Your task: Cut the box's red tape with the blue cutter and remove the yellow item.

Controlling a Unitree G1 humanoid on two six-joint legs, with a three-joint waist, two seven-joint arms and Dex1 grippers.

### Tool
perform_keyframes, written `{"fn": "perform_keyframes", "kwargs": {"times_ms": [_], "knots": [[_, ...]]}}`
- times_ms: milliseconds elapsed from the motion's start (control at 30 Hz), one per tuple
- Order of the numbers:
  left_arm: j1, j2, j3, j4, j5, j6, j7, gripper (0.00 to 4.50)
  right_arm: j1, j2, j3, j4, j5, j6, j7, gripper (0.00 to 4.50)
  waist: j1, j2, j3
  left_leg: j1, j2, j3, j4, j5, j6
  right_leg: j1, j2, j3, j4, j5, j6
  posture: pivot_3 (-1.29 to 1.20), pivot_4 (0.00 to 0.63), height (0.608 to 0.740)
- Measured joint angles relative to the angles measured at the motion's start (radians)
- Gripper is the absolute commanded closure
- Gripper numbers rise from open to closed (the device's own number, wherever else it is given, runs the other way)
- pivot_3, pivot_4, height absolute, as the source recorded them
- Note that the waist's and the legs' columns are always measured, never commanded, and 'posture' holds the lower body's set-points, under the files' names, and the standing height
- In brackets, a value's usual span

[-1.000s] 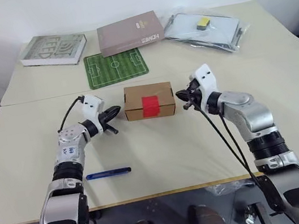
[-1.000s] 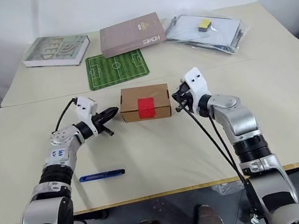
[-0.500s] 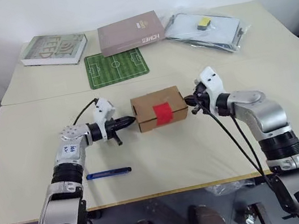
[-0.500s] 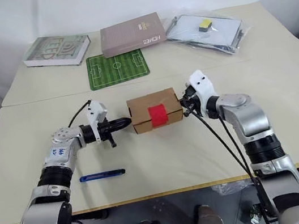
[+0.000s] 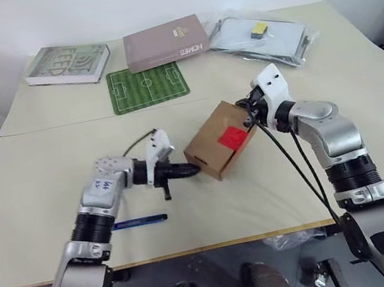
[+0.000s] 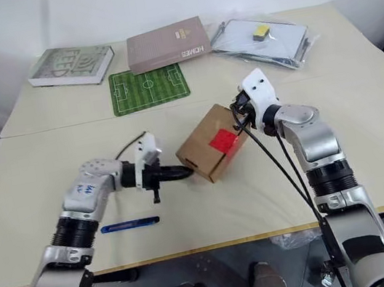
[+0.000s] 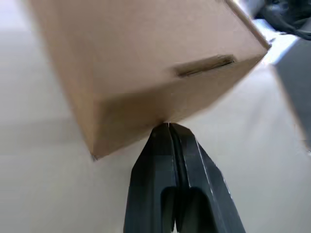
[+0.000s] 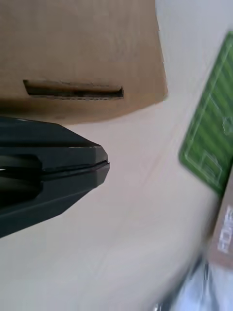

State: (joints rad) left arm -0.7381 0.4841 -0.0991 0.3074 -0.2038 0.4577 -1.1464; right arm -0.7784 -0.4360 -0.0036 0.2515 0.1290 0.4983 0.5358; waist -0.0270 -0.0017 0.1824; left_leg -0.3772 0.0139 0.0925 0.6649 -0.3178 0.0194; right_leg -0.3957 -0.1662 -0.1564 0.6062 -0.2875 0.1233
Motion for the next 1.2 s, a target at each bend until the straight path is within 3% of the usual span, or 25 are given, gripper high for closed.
{"fn": "perform_keyframes", "kwargs": {"times_ms": [267, 433, 633, 900, 1200], "knots": [[-0.013, 0.077, 0.049, 0.024, 0.0, 0.0, 0.045, 4.48, 0.124, -0.113, -0.053, -0.139, -0.01, 0.069, -0.041, 4.48, 0.008, 0.0, 0.0, -0.001, -0.001, -0.001, 0.0, 0.0, 0.0, 0.0, -0.001, -0.001, 0.0, 0.0, 0.0, 0.0, 0.15, 0.74], [-0.085, 0.014, 0.063, 0.196, 0.049, -0.199, 0.179, 4.48, 0.278, -0.227, -0.061, -0.406, 0.08, 0.312, 0.051, 4.48, 0.026, 0.0, 0.0, -0.001, -0.001, 0.0, 0.001, 0.0, 0.001, 0.0, 0.0, 0.0, -0.001, 0.0, 0.0, 0.0, 0.15, 0.74], [-0.16, -0.095, 0.055, 0.372, 0.061, -0.342, 0.201, 4.48, 0.337, -0.294, -0.043, -0.643, 0.22, 0.55, 0.137, 4.48, 0.03, -0.002, 0.001, -0.002, -0.001, 0.0, 0.002, -0.001, 0.001, 0.0, 0.0, -0.001, -0.002, 0.0, 0.0, 0.0, 0.15, 0.74], [-0.19, -0.163, -0.009, 0.477, 0.088, -0.406, 0.092, 4.48, 0.312, -0.225, 0.002, -0.644, 0.245, 0.568, 0.091, 4.48, 0.026, -0.002, 0.001, -0.003, -0.001, 0.0, 0.002, -0.001, 0.001, -0.001, 0.0, -0.001, -0.002, 0.0, 0.0, 0.0, 0.15, 0.74], [-0.17, -0.17, -0.083, 0.279, 0.056, -0.209, -0.137, 4.48, 0.234, -0.195, 0.024, -0.536, 0.212, 0.506, 0.057, 4.48, 0.028, -0.002, 0.001, -0.008, -0.001, -0.002, 0.006, -0.001, 0.001, -0.003, 0.0, -0.003, -0.001, 0.0, 0.0, 0.0, 0.15, 0.74]]}}
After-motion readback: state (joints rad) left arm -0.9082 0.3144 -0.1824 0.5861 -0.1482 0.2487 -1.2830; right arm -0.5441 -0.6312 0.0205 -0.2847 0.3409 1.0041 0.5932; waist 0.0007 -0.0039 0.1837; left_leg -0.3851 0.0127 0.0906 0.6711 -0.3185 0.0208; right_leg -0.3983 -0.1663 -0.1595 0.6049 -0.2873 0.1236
